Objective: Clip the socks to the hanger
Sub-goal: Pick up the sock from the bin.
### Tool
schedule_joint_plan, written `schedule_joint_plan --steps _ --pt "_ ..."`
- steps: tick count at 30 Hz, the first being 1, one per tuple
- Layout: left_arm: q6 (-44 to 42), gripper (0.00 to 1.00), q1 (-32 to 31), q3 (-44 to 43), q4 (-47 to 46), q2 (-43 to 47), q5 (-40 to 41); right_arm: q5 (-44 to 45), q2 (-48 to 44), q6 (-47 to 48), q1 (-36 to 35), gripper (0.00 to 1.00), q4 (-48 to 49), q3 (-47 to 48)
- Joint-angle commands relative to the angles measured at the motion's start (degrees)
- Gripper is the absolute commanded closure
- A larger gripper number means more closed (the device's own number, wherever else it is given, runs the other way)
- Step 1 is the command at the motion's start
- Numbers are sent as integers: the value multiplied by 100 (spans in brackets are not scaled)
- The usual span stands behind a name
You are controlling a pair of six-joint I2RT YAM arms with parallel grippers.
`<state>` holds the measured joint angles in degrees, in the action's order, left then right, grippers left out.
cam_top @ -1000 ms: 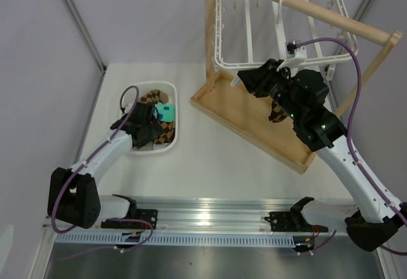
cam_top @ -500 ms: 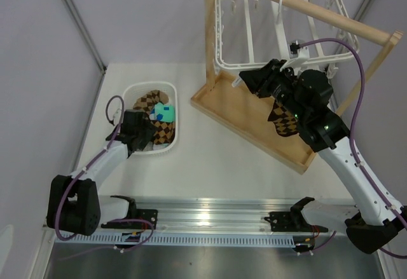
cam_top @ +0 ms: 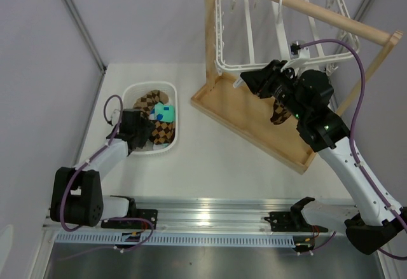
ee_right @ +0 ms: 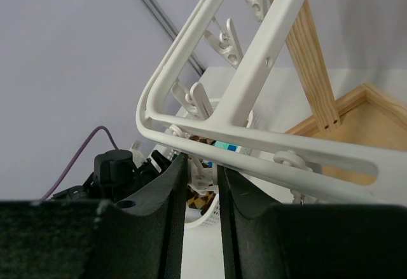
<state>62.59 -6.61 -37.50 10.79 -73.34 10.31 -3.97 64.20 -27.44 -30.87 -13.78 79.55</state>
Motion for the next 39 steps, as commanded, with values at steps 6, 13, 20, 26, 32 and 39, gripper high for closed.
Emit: schedule_joint_plan --steps 6,13,20,26,32,39 --pt "78 34 169 -162 -392 -163 33 124 -40 -51 143 100 376 -1" --pt "-150 38 178 -398 -525 -57 -107 89 -4 -77 161 100 402 -1" --pt "-212 44 169 -504 -639 -128 -275 89 -22 -95 178 100 411 8" --pt "-230 44 169 -495 -605 -145 -301 63 -13 -112 196 100 411 -10" --pt "-80 44 169 -320 -525 -242 -327 1 4 -139 204 100 429 8" --pt "-71 48 169 -310 -525 -391 -327 -43 31 -191 222 100 455 -10"
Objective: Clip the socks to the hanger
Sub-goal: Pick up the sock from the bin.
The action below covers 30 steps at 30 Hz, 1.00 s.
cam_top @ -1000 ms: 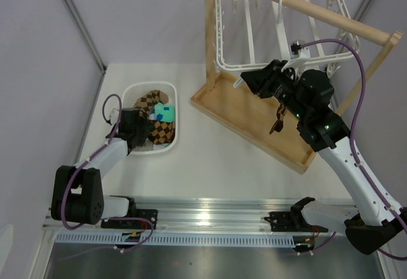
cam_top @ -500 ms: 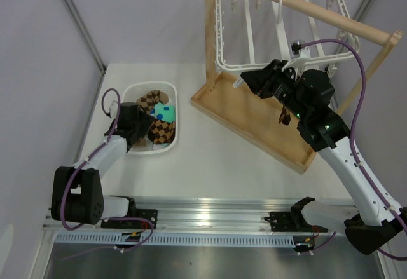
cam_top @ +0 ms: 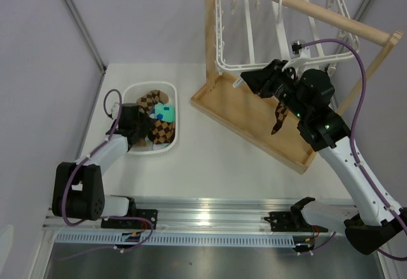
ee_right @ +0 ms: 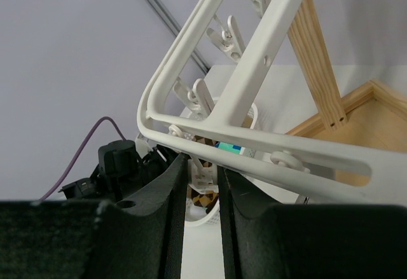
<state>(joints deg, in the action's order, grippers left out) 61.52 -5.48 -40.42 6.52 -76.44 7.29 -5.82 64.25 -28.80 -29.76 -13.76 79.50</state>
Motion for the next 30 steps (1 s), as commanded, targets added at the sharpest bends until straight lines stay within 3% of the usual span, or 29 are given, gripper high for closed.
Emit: schedule_joint_plan --steps 1,9,16,21,26,27,30 --pt "45 49 55 -18 -90 -99 -26 134 35 -65 111 100 444 -23" --pt "45 61 55 -18 -11 -231 -8 108 26 -82 111 100 479 -32" --pt "-175 99 55 -106 138 33 53 55 18 -100 128 100 497 -49" --pt "-850 99 29 -361 157 646 10 20 18 -109 137 100 515 -49" --pt "-2536 99 -366 -1026 -46 1184 -438 -6 -9 -109 154 100 550 -23" --pt "-2835 99 -462 -1290 -98 1254 -926 -15 -18 -109 155 100 558 -31" --pt "-3951 99 -1024 -2045 120 1299 -1370 -33 -35 -100 163 100 567 -23"
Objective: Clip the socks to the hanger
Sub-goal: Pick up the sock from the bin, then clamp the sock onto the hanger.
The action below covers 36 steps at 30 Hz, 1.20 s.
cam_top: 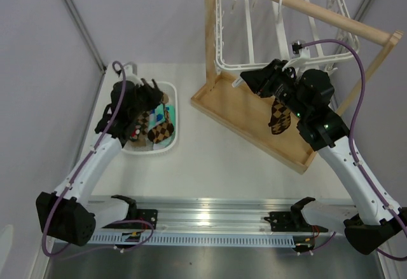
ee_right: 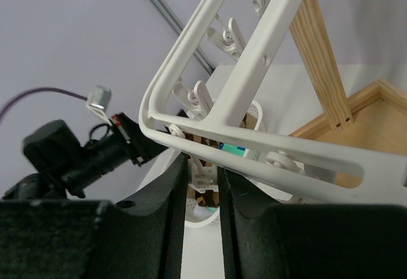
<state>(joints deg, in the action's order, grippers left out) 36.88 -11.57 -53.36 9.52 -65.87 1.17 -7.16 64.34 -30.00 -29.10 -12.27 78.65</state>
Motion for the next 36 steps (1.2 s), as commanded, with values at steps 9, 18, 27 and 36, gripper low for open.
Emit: schedule_joint_plan --steps 9,18,27,36 --pt "-4221 99 -2041 -2511 560 153 -1988 22 -44 20 115 100 489 115" --pt "-5208 99 -2982 -3417 1061 -593 -1735 -58 -18 29 133 100 533 124" --pt "-5823 99 -3878 -3138 412 -955 311 57 -53 3 124 100 489 124" --pt "-6149 99 -4116 -2706 41 -919 252 171 -62 -6 124 100 445 124"
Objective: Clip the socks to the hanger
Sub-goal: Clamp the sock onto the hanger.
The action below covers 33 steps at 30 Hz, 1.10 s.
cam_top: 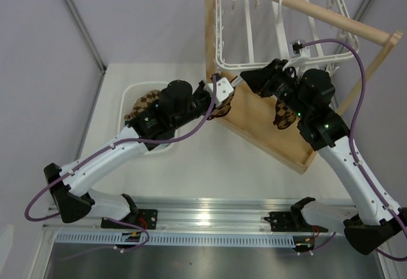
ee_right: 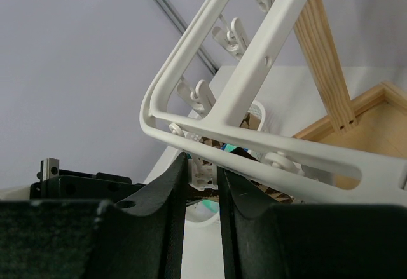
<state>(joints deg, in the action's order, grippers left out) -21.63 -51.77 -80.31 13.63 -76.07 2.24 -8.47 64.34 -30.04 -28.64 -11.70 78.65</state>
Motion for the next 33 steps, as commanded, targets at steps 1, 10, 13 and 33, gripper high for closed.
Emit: schedule_joint_plan --steps 1,10,13,33 --pt "-333 99 -114 -2 -352 84 215 319 -70 -2 87 100 371 133" --pt "-623 99 -299 -55 -431 -83 708 495 -70 -2 96 100 283 142" --pt "-667 99 -334 -81 -422 -144 822 557 -97 -19 87 100 256 150" --pt "-790 99 -422 60 -537 -109 918 487 -149 227 131 100 195 150"
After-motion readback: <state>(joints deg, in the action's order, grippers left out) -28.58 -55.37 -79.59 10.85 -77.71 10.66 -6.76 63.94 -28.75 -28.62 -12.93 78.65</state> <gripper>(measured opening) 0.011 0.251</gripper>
